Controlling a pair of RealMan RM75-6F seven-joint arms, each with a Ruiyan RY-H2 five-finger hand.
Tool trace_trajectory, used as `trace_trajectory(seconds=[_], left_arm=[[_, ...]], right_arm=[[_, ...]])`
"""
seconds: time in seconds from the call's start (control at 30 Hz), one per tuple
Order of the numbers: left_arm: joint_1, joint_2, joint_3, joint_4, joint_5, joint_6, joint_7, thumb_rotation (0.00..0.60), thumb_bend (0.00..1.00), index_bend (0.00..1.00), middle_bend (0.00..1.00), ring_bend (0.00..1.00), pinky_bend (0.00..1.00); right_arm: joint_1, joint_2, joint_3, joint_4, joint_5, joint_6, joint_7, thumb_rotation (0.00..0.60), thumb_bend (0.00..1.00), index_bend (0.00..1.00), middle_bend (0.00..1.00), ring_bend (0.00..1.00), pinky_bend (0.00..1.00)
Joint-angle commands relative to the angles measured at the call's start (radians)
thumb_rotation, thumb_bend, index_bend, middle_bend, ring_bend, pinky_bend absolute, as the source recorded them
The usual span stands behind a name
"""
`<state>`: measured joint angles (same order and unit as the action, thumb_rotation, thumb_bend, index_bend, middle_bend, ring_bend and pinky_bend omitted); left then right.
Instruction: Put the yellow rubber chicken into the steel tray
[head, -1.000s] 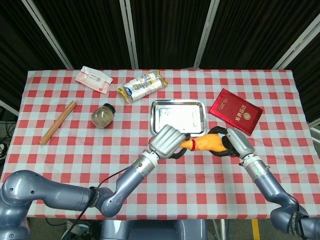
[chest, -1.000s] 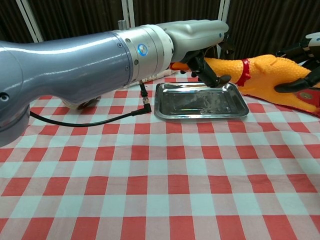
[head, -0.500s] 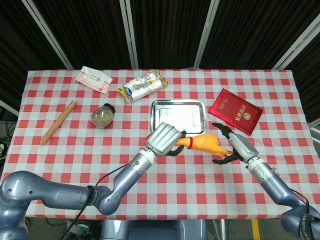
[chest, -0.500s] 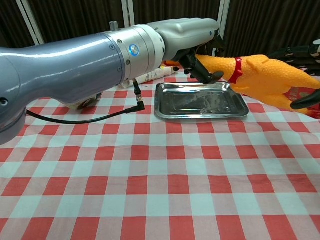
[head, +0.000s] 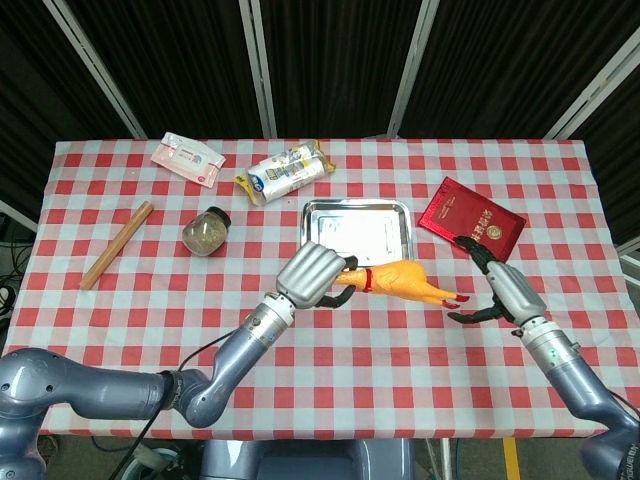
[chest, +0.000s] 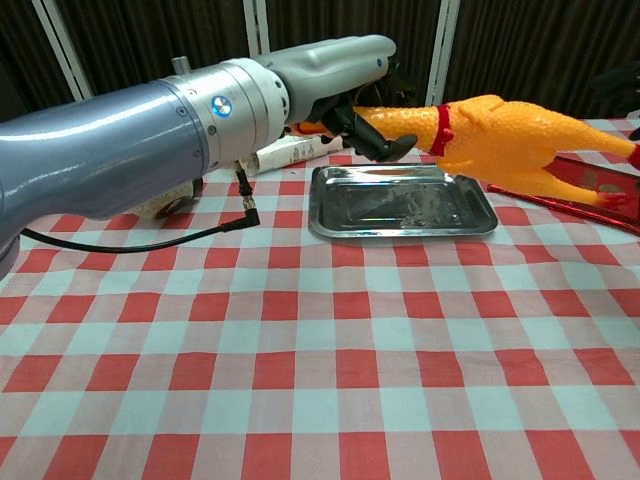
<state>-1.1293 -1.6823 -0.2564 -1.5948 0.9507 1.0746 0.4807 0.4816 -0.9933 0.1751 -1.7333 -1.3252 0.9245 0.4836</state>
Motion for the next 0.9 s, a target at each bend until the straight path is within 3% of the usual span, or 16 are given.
trace_trajectory(seconds=[0.03, 0.27, 0.47, 0.9], left_arm=[[0.051, 0.002, 0.020, 0.071, 0.069, -0.004, -0.126, 0.600, 0.65, 0.66, 0.70, 0.61, 0.65], [0.081, -0.025, 0.022, 0.205, 0.098, -0.048, -0.250, 0.600, 0.65, 0.66, 0.70, 0.61, 0.65], [0.075, -0.105, -0.004, 0.367, 0.091, -0.086, -0.312, 0.600, 0.65, 0.65, 0.70, 0.61, 0.64], [-0.058, -0.323, -0.133, 0.707, -0.017, -0.235, -0.304, 0.600, 0.61, 0.62, 0.66, 0.57, 0.56]], right_arm=[[-0.034, 0.024, -0.007, 0.008, -0.003, 0.038, 0.024, 0.600, 0.09, 0.00, 0.01, 0.00, 0.14], [-0.061, 0.043, -0.012, 0.025, -0.016, 0.069, 0.066, 0.600, 0.08, 0.00, 0.01, 0.00, 0.14], [-0.070, 0.044, -0.019, 0.039, -0.033, 0.076, 0.089, 0.600, 0.09, 0.00, 0.01, 0.00, 0.14], [-0.073, 0.049, -0.025, 0.047, -0.044, 0.074, 0.113, 0.600, 0.08, 0.00, 0.01, 0.00, 0.14]])
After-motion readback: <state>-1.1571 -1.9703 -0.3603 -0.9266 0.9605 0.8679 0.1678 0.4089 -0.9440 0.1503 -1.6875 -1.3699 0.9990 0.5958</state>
